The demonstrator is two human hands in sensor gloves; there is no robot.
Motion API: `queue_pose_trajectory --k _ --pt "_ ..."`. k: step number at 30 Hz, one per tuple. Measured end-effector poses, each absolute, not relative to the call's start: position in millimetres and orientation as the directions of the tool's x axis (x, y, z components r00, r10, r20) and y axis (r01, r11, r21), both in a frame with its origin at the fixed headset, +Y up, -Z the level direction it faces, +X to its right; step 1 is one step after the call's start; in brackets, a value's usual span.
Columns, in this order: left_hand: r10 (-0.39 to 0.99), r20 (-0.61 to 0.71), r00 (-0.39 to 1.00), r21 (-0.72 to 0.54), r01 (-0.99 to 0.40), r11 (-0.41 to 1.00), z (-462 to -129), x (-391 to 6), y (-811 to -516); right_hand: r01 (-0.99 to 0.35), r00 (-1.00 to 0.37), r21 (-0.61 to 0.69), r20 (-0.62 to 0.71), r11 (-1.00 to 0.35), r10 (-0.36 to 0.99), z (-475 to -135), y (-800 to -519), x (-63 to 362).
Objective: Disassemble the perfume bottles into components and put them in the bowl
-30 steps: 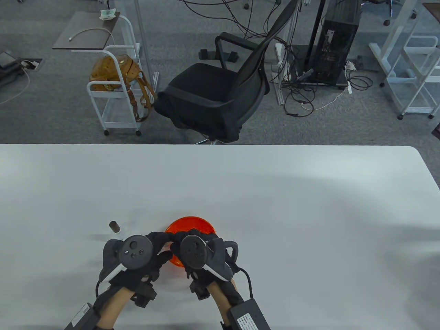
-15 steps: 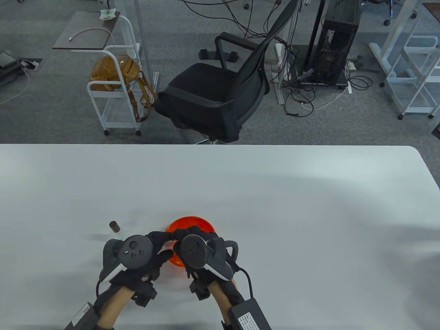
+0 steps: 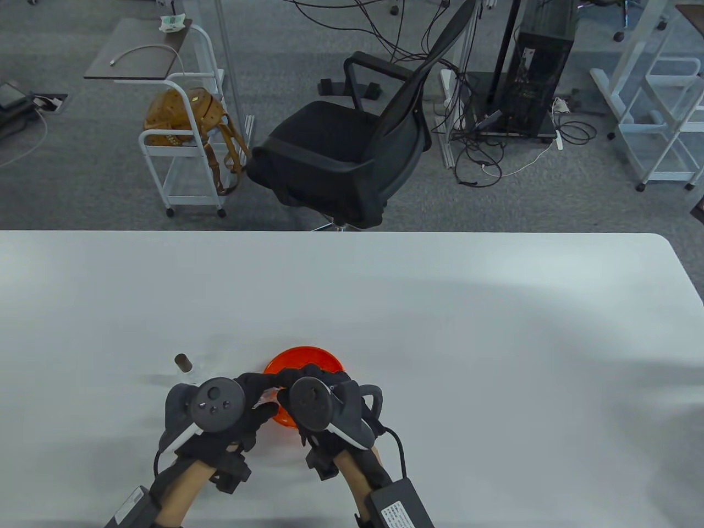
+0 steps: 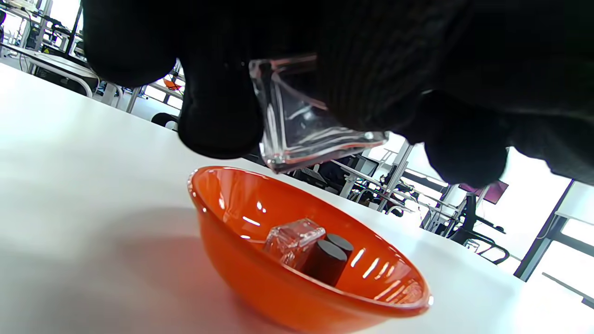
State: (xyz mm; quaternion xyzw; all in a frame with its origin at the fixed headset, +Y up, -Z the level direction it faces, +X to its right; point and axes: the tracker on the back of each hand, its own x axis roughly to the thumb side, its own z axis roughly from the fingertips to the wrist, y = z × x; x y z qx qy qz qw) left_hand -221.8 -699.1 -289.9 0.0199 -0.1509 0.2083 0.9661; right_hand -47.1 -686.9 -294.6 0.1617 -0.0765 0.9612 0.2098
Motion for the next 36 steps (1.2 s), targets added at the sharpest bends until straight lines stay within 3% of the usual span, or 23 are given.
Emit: queue_pose_trajectory --k 13,36 --pt "0.419 0.298 0.858 -0.045 -0.426 0.904 -291.5 -225.9 -700.0 -0.405 -0.874 -0.140 0.351 -0.904 0.337 -293.2 -686.2 -48.8" --pt "0.417 0.301 0.858 -0.020 -0.432 0.902 -290.8 -225.4 -698.4 -0.405 -0.869 -0.125 0.359 -0.906 0.340 -292.8 -685.7 -48.6"
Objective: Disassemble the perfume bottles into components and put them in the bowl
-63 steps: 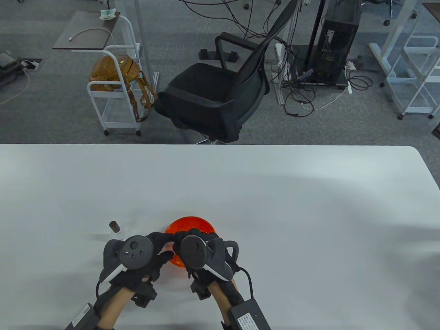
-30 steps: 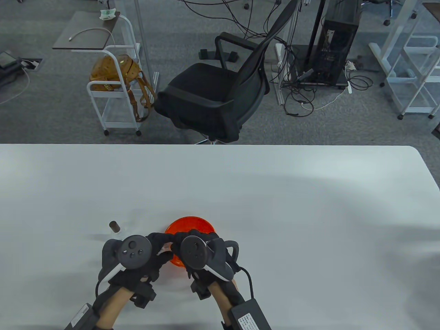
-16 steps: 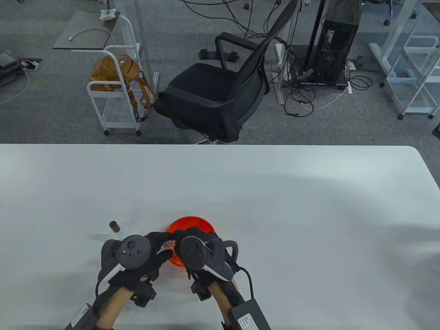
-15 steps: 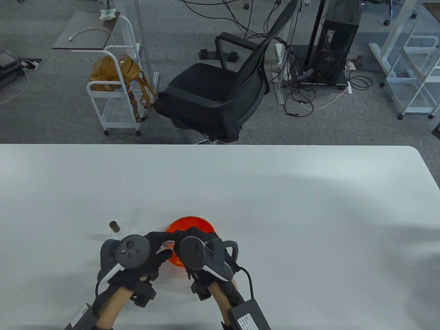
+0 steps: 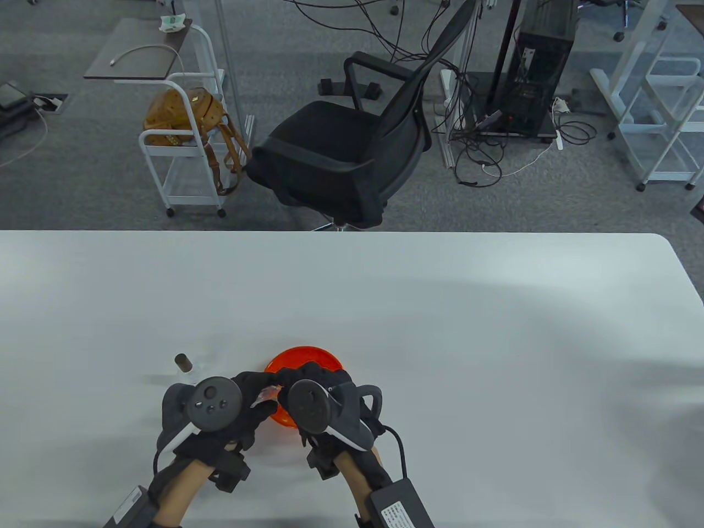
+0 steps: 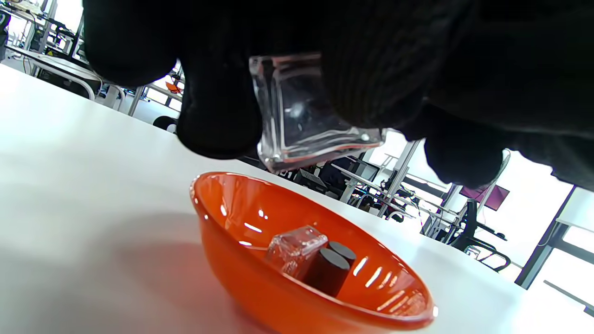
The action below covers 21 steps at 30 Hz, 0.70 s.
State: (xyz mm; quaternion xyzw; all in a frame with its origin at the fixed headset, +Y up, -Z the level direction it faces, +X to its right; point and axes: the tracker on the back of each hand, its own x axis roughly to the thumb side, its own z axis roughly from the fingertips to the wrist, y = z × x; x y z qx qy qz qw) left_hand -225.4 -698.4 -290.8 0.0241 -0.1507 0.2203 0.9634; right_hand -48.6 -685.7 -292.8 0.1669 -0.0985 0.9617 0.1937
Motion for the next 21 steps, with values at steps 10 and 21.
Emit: queue_pose_trajectory --k 10,21 --pt "0.437 0.297 0.849 -0.028 -0.450 0.893 -291.0 -225.5 -698.4 -0.421 -0.864 -0.117 0.355 -0.900 0.358 -292.7 -685.4 -48.0" --pt "0.446 0.293 0.845 -0.035 -0.457 0.889 -291.3 -227.2 -698.9 -0.396 -0.876 -0.148 0.356 -0.906 0.325 -292.5 -685.9 -48.1"
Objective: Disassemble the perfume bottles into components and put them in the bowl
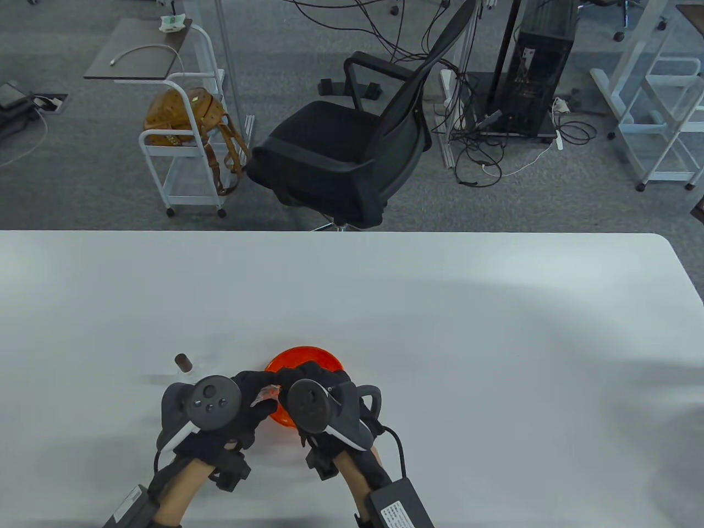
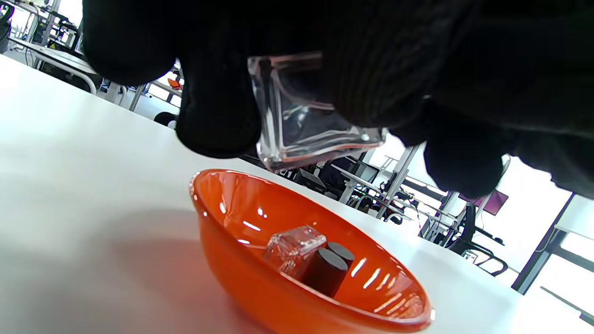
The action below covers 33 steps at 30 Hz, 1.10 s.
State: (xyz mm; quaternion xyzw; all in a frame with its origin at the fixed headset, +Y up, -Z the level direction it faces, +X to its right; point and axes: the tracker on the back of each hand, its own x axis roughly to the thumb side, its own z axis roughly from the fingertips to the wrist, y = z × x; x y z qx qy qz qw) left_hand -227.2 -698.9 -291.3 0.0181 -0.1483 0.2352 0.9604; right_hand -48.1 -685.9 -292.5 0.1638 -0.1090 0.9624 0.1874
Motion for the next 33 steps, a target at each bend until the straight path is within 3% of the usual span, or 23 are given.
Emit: queue_pose_trajectory --k 21,29,33 --pt "0.442 0.304 0.844 -0.046 -0.451 0.891 -290 -223 -699 -0.384 -0.877 -0.132 0.362 -0.914 0.316 -293 -685 -46" --pt "0.441 0.297 0.847 -0.036 -0.451 0.892 -290 -223 -698 -0.421 -0.866 -0.121 0.350 -0.899 0.358 -295 -684 -43" --pt "0.396 0.228 0.889 0.027 -0.413 0.910 -290 -227 -694 -0.493 -0.837 -0.120 0.336 -0.862 0.432 -299 -673 -27"
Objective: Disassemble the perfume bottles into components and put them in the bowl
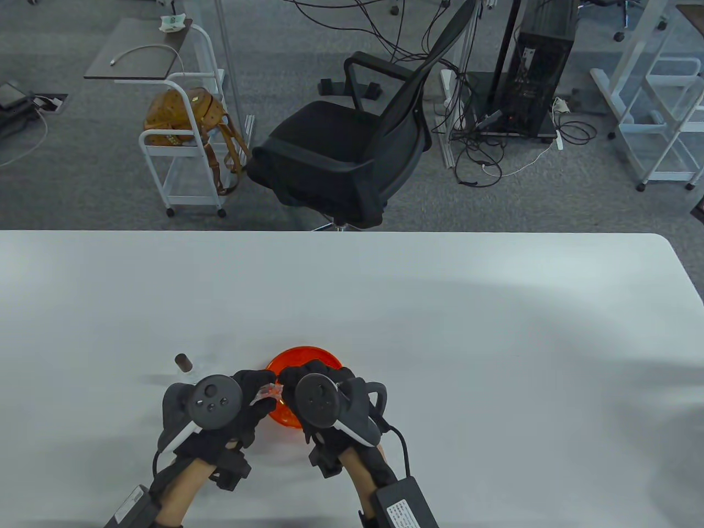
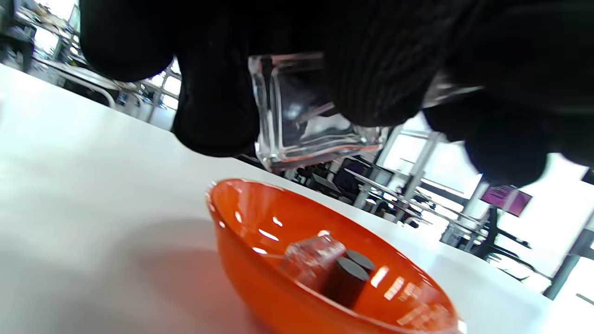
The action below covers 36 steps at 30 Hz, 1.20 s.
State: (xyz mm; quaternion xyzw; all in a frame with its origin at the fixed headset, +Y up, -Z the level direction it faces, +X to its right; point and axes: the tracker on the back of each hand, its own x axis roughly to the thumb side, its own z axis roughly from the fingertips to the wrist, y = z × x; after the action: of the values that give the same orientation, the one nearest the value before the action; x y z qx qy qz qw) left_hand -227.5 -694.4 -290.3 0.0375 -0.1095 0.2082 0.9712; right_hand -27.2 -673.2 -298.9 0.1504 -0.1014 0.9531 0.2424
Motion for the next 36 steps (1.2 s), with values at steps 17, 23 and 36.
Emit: queue_pose_trajectory --k 17,23,36 --pt "0.327 0.169 0.930 0.030 -0.337 0.941 -292 -231 -692 0.006 -1.000 0.086 0.013 -0.996 -0.005 -375 -717 -66" --pt "0.240 0.192 0.952 0.050 -0.254 0.966 -292 -220 -691 -0.066 -0.997 -0.004 0.038 -0.998 0.066 -362 -694 -35" --pt "-0.104 0.114 0.988 -0.078 0.114 0.990 -335 -141 -704 -0.323 -0.946 -0.030 0.017 -0.946 0.323 -326 -701 55"
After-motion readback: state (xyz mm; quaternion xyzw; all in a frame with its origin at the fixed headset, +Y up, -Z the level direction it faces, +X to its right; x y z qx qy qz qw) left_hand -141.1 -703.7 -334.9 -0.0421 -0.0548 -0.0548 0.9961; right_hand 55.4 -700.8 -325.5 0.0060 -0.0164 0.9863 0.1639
